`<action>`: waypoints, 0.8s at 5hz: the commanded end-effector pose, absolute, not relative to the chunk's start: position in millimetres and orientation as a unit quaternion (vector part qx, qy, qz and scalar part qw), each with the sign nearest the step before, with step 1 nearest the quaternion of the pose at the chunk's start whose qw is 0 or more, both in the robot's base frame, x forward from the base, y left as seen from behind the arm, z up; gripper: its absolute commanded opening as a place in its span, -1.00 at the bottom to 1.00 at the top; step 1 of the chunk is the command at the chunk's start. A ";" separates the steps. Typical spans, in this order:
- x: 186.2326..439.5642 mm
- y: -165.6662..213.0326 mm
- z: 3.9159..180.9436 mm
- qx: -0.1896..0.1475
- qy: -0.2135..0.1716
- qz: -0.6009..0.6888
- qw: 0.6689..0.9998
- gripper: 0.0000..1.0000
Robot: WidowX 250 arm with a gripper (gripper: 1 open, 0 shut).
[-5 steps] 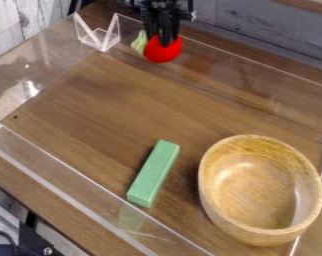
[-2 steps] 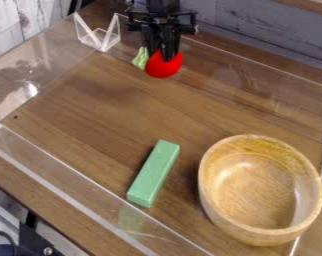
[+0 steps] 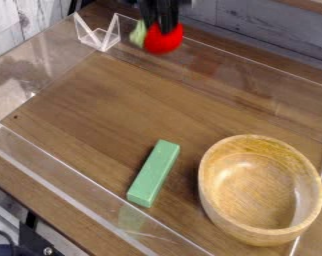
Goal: Move the red object to the left side of the table
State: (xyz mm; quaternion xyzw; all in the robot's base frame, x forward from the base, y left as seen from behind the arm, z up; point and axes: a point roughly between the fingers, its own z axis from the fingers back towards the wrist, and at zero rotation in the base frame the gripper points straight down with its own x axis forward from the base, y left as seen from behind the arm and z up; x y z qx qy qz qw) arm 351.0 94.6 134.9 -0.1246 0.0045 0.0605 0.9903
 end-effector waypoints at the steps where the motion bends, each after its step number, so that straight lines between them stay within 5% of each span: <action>1: 355.5 112.2 169.6 -0.105 -0.042 0.070 0.991 -1.00; 4: 360.5 128.2 151.9 -0.098 -0.038 0.192 0.976 -1.00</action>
